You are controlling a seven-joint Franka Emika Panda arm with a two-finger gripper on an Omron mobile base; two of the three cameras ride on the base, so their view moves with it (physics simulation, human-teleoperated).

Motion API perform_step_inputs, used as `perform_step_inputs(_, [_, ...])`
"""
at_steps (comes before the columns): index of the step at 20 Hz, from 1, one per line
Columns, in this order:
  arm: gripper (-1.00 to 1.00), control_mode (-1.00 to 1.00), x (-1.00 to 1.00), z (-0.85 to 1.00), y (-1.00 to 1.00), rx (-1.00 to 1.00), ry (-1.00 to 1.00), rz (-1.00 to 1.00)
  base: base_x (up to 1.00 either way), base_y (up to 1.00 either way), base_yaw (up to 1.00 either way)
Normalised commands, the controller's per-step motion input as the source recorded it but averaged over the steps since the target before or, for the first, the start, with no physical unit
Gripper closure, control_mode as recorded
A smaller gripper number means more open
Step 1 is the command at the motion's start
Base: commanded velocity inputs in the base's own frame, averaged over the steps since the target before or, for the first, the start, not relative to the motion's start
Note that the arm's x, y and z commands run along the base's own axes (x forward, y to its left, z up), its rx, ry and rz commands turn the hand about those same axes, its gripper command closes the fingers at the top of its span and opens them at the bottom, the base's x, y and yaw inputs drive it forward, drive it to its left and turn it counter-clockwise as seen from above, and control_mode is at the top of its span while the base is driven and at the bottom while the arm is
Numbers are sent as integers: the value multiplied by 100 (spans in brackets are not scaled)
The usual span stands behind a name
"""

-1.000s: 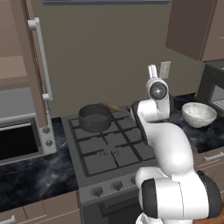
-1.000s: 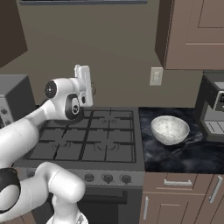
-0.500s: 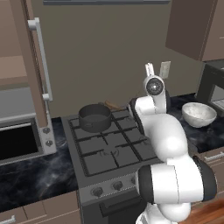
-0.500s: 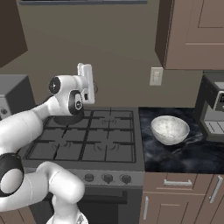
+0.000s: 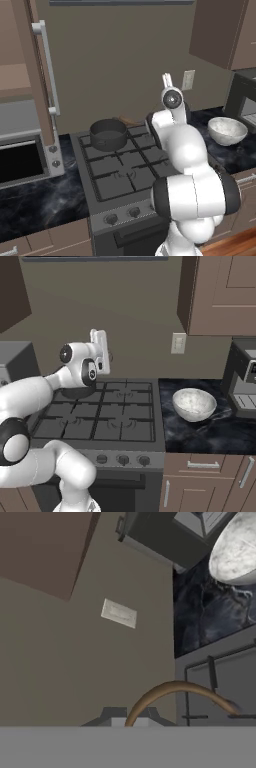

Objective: Open the cabinet and move the ladle to the pot. Then close the cabinet.

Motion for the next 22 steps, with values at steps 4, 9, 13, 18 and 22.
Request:
perform_step_inputs(4, [100, -100, 20, -6, 22, -4, 0, 0, 0, 0, 0])
perform_step_inputs(9, [100, -100, 24, -8, 28, -3, 0, -1, 0, 0, 0])
perform_step_inputs(13, [100, -100, 21, -20, 16, 0, 4, -2, 0, 0, 0])
perform_step_inputs(18, [100, -100, 24, -24, 8, 0, 5, -2, 0, 0, 0])
perform_step_inputs(22, [100, -100, 19, -19, 12, 0, 2, -2, 0, 0, 0])
